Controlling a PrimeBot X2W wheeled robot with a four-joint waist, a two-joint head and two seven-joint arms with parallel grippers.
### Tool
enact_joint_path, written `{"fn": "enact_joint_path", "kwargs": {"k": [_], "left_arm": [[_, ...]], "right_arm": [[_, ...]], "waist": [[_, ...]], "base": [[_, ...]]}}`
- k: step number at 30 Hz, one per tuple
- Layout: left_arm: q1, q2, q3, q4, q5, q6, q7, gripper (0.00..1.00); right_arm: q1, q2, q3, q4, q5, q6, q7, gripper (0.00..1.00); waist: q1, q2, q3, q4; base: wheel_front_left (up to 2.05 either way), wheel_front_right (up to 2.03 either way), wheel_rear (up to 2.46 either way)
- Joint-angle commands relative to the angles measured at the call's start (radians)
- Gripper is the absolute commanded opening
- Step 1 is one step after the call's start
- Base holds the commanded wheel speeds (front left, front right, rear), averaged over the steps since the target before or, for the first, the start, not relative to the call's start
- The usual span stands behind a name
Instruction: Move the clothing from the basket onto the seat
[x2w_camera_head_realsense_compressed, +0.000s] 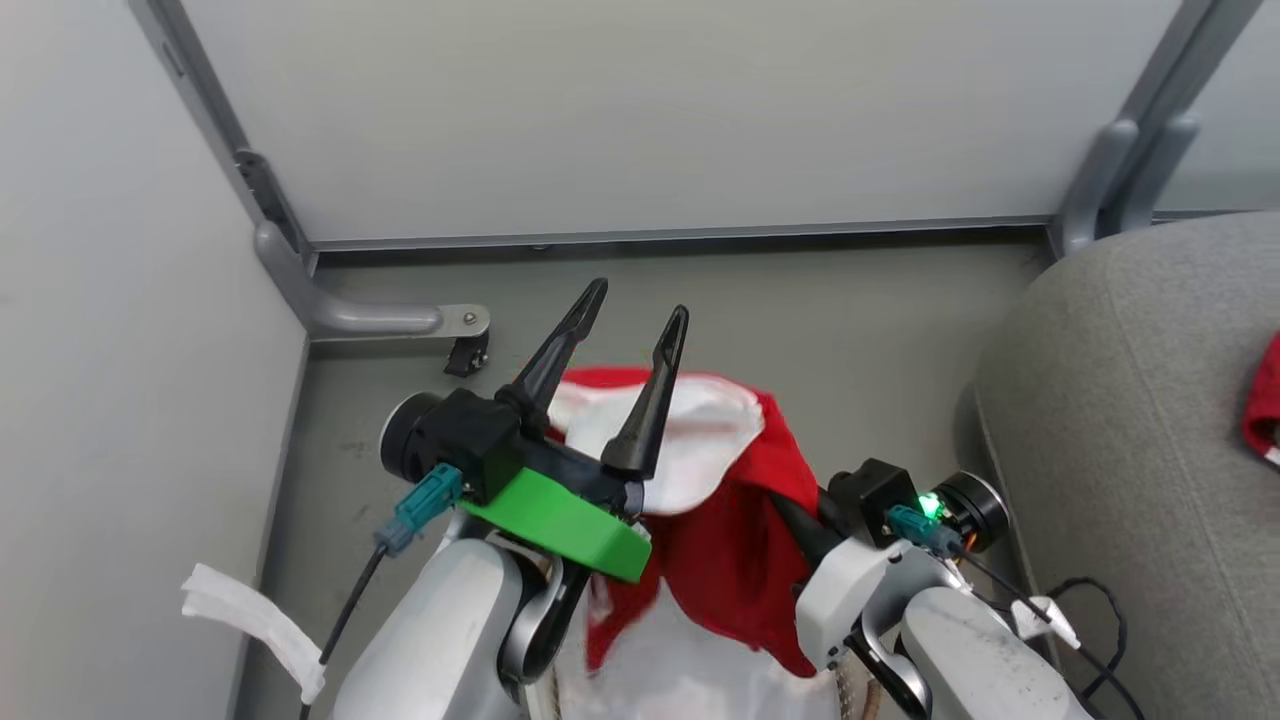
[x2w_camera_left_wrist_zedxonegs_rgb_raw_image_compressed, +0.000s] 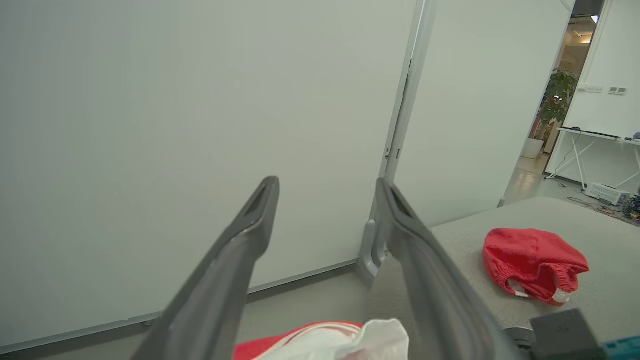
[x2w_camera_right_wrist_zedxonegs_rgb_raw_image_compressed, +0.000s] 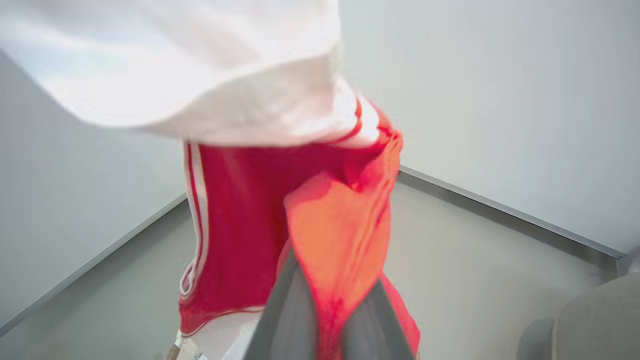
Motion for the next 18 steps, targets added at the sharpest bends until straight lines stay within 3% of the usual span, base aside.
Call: {"fn": "enact_joint_path", "kwargs": {"k": [1, 18], "left_arm": [[0.021, 0.001, 0.009, 0.009, 0.005, -0.003, 0.001, 1.0], [0.076, 0.008, 0.052, 0.052, 0.064, -0.003, 0.001, 1.0]], "right_arm": [[0.014, -0.004, -0.003, -0.015, 0.005, -0.001, 0.0, 0.0], [0.101, -0.003, -0.061, -0.186, 0.086, -0.001, -0.001, 0.0]], "waist": [[0.0, -0.0001, -0.004, -0.074], [0.0, -0.0001, 0.036, -0.456]], "base": [[0.0, 0.0, 0.0], [0.0, 0.0, 0.0]]}}
